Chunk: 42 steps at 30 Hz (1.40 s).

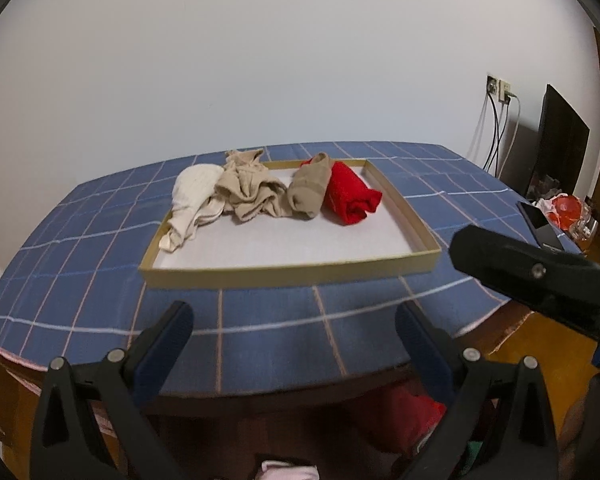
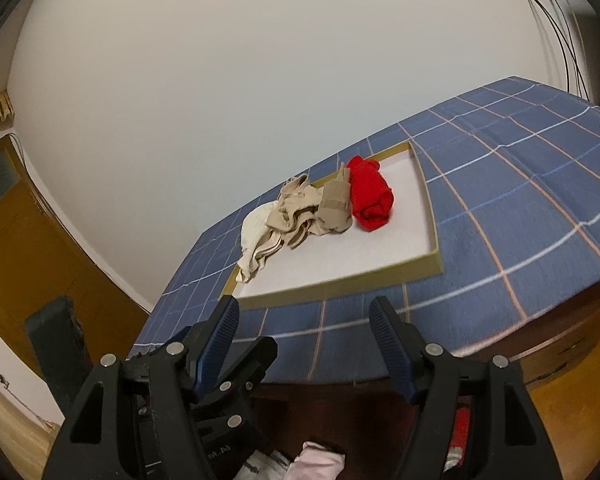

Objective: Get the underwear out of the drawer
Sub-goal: 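Withdraw both tools from the tray down to the open drawer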

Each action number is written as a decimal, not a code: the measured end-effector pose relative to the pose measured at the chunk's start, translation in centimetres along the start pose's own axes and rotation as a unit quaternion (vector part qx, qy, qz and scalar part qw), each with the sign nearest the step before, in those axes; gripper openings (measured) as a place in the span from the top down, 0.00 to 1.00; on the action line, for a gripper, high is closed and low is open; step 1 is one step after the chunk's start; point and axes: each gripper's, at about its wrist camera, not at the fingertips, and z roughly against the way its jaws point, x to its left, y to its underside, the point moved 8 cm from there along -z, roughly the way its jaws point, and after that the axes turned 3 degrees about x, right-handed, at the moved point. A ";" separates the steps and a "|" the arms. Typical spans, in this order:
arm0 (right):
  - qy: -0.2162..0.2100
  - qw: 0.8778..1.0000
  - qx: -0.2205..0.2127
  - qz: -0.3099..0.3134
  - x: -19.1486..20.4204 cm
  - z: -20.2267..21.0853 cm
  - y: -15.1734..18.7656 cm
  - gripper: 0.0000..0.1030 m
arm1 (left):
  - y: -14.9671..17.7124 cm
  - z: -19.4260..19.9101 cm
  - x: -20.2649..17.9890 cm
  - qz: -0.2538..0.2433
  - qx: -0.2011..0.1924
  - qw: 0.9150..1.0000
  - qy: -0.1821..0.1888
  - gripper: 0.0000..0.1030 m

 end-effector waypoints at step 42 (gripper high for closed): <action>0.066 0.994 0.057 0.065 -5.0 4.6 14.0 0.32 | 14.4 0.7 3.6 0.025 0.105 0.994 -0.008 0.01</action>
